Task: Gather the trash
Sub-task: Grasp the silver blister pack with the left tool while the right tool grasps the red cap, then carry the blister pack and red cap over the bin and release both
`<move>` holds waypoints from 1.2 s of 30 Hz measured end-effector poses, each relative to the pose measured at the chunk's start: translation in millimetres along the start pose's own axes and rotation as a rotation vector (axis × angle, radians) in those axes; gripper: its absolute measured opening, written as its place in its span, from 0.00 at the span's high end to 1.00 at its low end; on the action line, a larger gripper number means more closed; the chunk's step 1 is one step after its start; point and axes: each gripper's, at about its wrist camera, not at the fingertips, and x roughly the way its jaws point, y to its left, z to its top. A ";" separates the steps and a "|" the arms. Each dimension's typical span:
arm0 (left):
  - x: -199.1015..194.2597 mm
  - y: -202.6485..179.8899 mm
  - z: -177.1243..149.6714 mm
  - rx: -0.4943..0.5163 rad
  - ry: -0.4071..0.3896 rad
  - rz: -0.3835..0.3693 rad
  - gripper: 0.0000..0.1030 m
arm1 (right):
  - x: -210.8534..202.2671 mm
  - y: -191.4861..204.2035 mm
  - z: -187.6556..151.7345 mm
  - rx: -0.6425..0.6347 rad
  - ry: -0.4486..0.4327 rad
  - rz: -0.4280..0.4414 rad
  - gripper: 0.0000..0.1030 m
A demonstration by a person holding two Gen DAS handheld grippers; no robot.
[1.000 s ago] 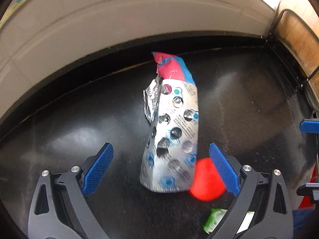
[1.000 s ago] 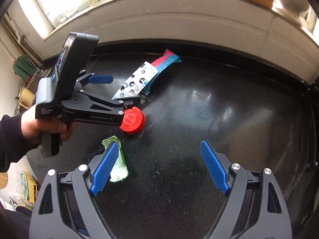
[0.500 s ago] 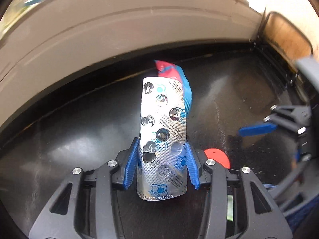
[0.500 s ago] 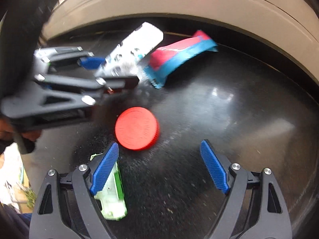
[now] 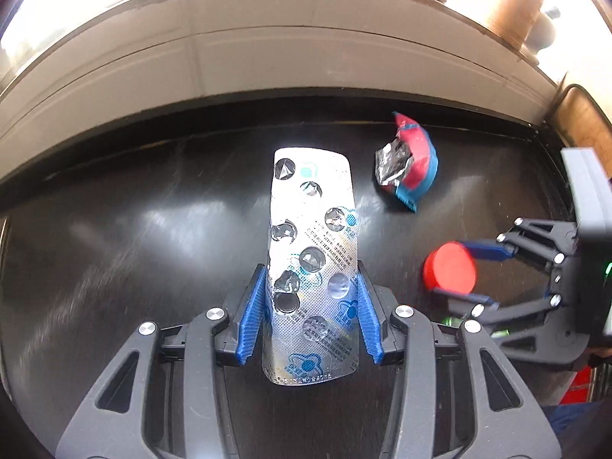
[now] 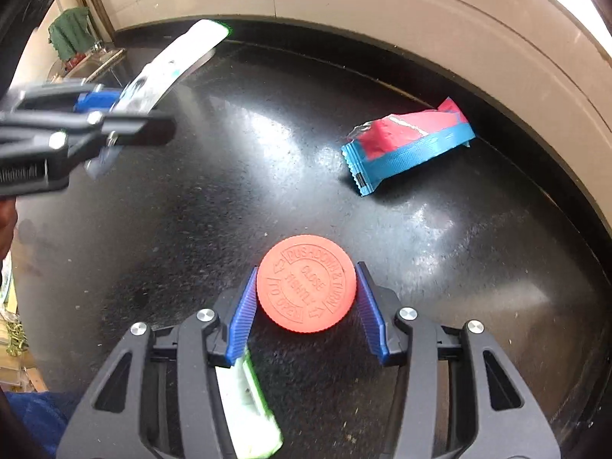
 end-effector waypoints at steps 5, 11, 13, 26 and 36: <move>-13.8 1.2 -10.2 -0.016 0.005 0.036 0.58 | -40.8 3.7 -1.5 0.033 -0.041 0.009 0.52; -13.2 -6.7 -14.1 -0.020 0.015 0.057 0.58 | -86.7 11.0 -24.4 0.065 -0.077 0.004 0.52; -11.3 -11.4 -17.6 -0.022 0.017 0.052 0.58 | -95.4 13.9 -33.3 0.064 -0.087 0.001 0.52; -31.9 -2.3 -27.4 -0.064 -0.027 0.092 0.58 | -122.5 49.4 -41.4 0.009 -0.134 0.001 0.52; -108.4 61.6 -99.2 -0.280 -0.086 0.269 0.58 | -118.8 158.3 5.1 -0.190 -0.157 0.191 0.52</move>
